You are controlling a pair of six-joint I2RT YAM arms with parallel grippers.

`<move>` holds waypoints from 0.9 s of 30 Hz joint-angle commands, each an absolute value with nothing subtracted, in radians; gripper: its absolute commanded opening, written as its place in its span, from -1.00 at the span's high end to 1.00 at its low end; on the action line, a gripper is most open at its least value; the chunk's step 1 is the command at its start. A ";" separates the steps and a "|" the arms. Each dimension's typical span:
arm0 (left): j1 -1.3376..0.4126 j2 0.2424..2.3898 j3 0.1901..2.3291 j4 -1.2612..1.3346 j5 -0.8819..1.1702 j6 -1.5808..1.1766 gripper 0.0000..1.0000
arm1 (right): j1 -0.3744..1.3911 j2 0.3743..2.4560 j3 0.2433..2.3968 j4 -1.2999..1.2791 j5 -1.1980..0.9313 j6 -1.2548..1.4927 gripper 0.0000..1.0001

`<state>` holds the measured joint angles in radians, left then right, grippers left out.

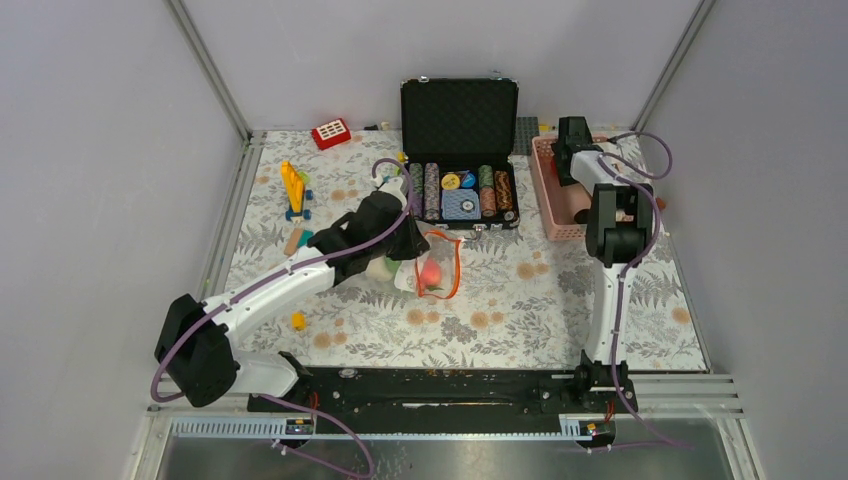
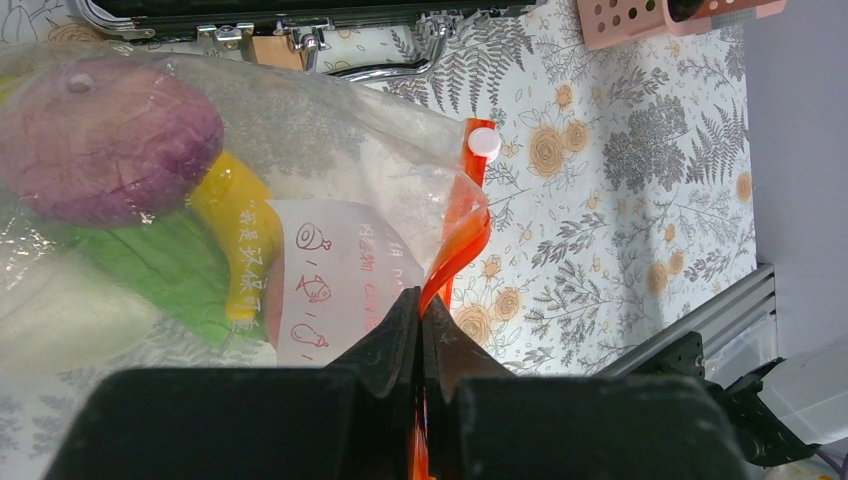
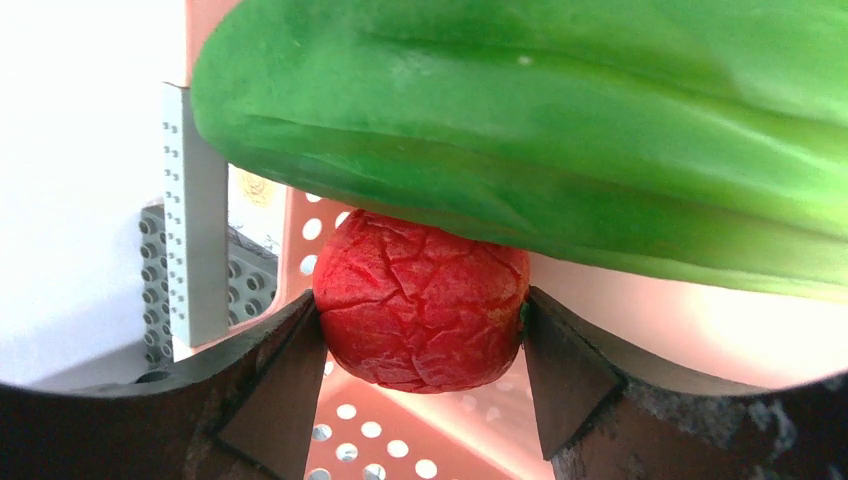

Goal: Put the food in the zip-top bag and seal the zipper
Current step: Pick up the fake fruit from the bin, then place the fake fruit in the zipper food storage bag.

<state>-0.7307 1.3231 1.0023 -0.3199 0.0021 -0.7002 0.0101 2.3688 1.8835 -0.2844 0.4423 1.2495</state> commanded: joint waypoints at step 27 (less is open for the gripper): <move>-0.725 1.229 0.949 -0.237 0.064 -0.702 1.00 | 0.013 1.330 0.877 0.320 -0.101 0.869 0.36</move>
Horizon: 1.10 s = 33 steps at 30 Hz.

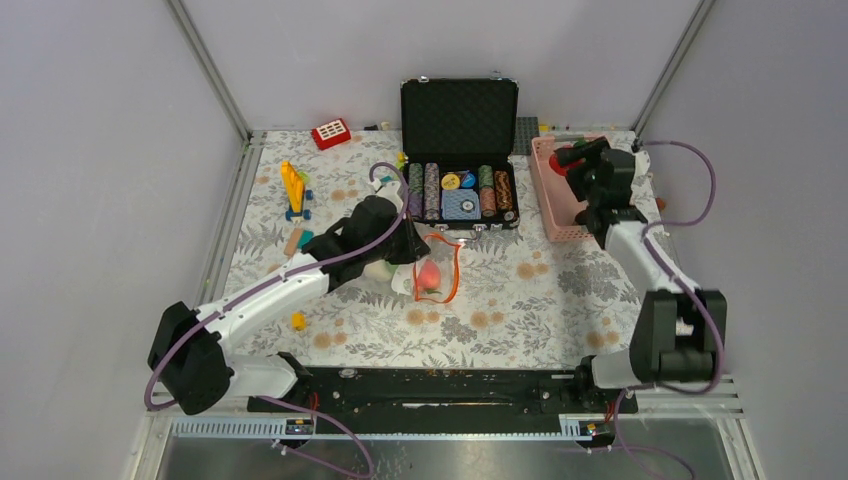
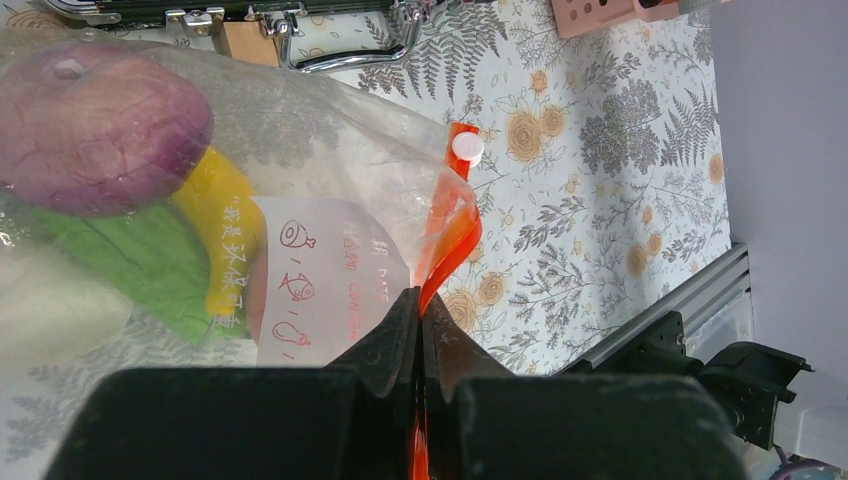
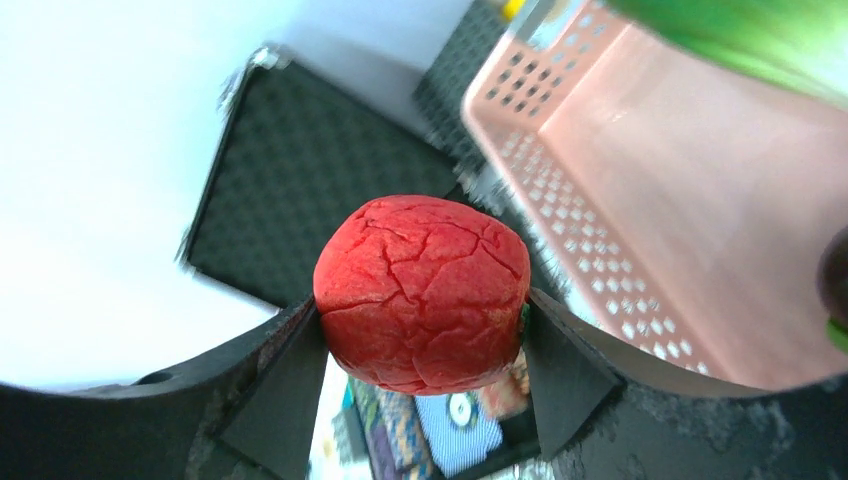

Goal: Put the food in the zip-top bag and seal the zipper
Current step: Place the fake fruit in the zipper food storage bag.

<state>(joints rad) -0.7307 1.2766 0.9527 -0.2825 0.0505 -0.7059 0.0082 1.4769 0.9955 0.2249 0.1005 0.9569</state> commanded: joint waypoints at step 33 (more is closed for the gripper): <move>-0.735 1.160 0.982 -0.295 0.081 -0.691 1.00 | 0.812 1.148 0.629 0.364 -0.141 0.703 0.27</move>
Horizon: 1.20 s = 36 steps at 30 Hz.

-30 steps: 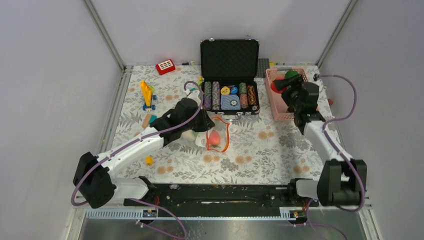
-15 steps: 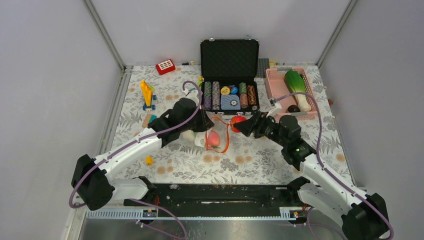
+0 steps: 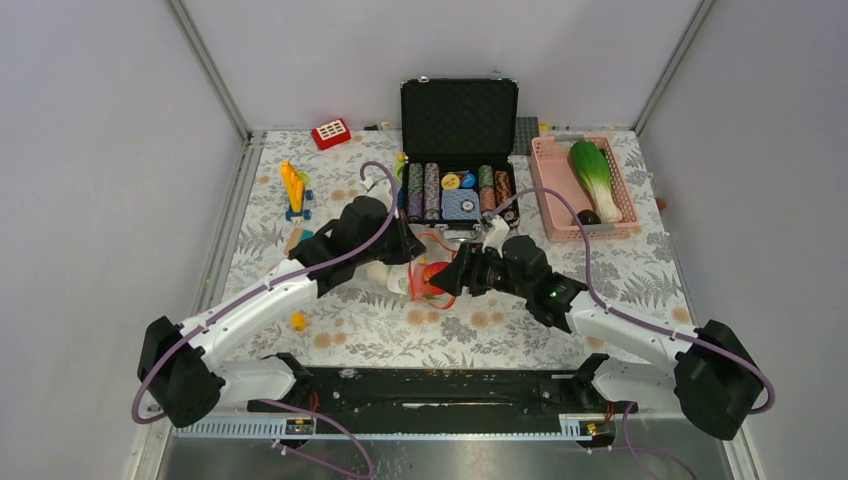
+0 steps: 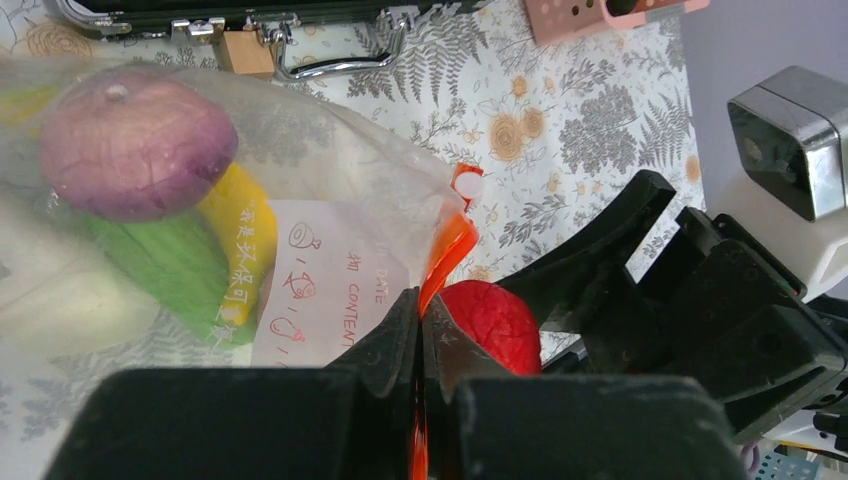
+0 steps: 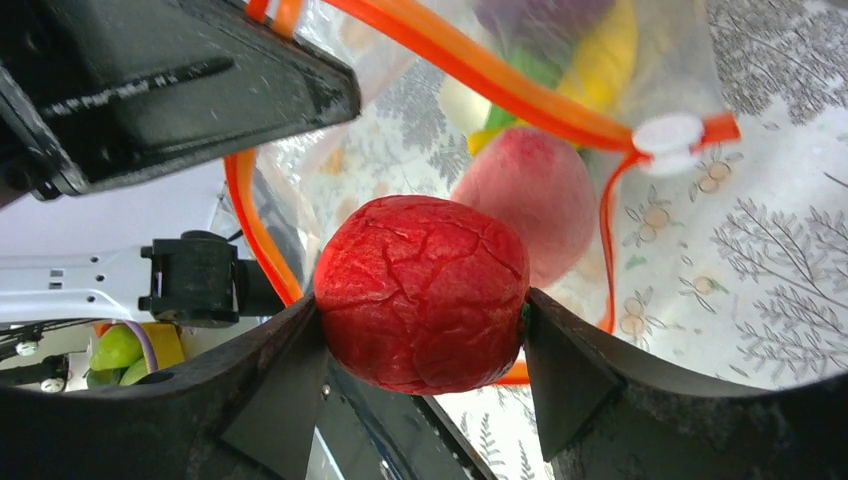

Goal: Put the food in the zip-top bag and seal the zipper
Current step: Place the fake fruit in the zipper food storage bag.

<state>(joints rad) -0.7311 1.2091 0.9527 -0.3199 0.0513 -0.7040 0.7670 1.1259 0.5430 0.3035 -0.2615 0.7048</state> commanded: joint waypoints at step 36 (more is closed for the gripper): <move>-0.761 1.099 0.944 -0.259 0.122 -0.720 1.00 | 0.960 1.322 0.813 0.258 0.002 0.579 -0.87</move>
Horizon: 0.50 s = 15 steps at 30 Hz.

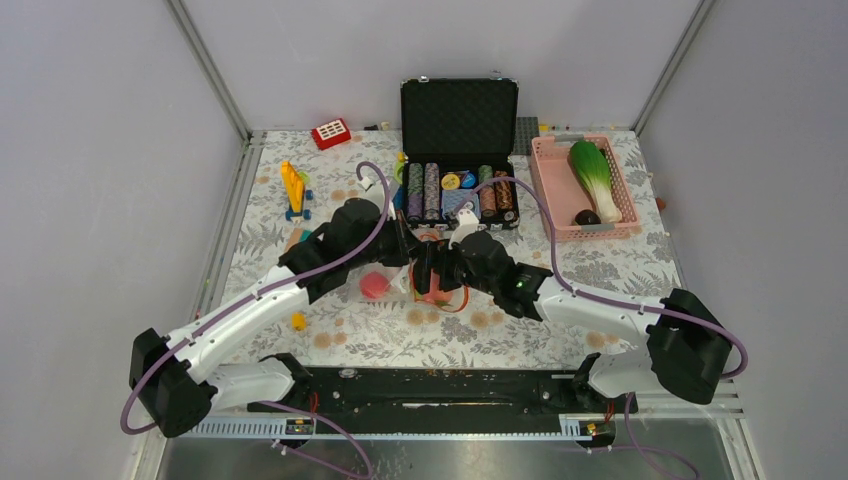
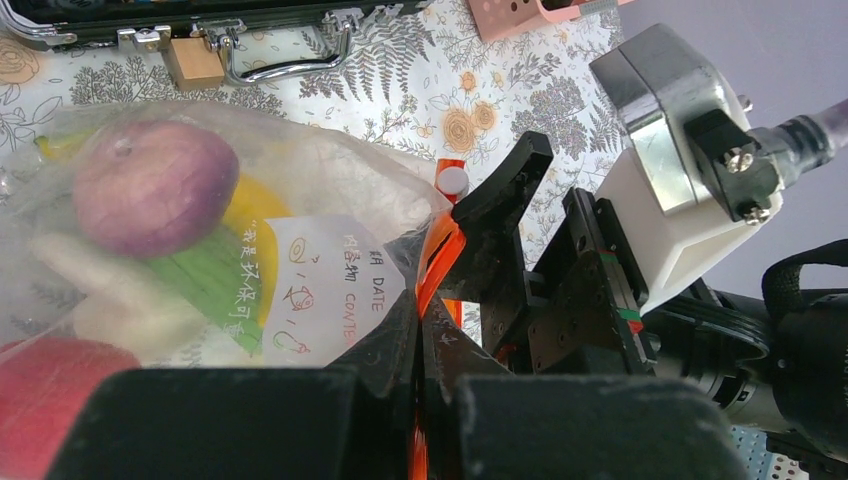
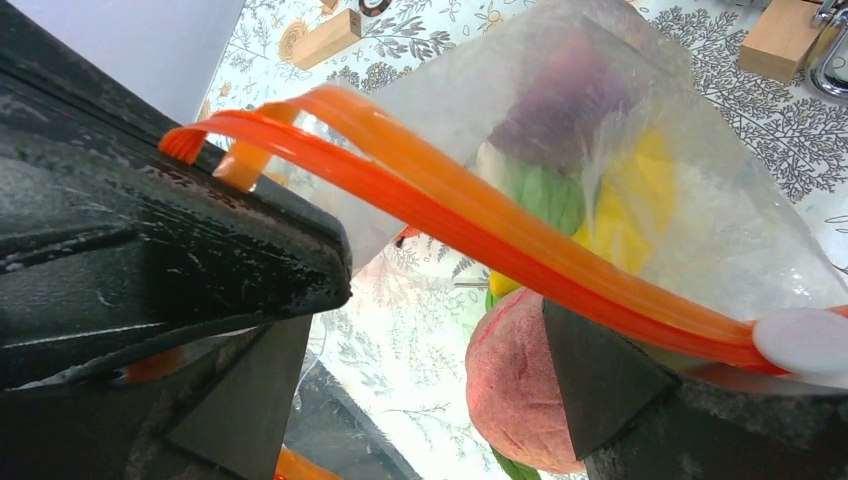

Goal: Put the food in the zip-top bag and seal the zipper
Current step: Place the fake fruit in the zipper food storage bag, then pick up the fake fruit from the bin.

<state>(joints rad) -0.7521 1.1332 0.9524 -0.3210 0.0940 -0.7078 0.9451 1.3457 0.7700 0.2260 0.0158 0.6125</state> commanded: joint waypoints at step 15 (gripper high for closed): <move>-0.762 1.096 0.941 -0.257 0.066 -0.703 1.00 | 0.959 0.902 0.726 -0.088 0.362 0.390 -1.00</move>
<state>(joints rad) -0.7586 1.1130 0.9394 -0.3206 0.0784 -0.7078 0.9531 1.0245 0.7525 0.0528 0.1112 0.4725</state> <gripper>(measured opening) 0.010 0.993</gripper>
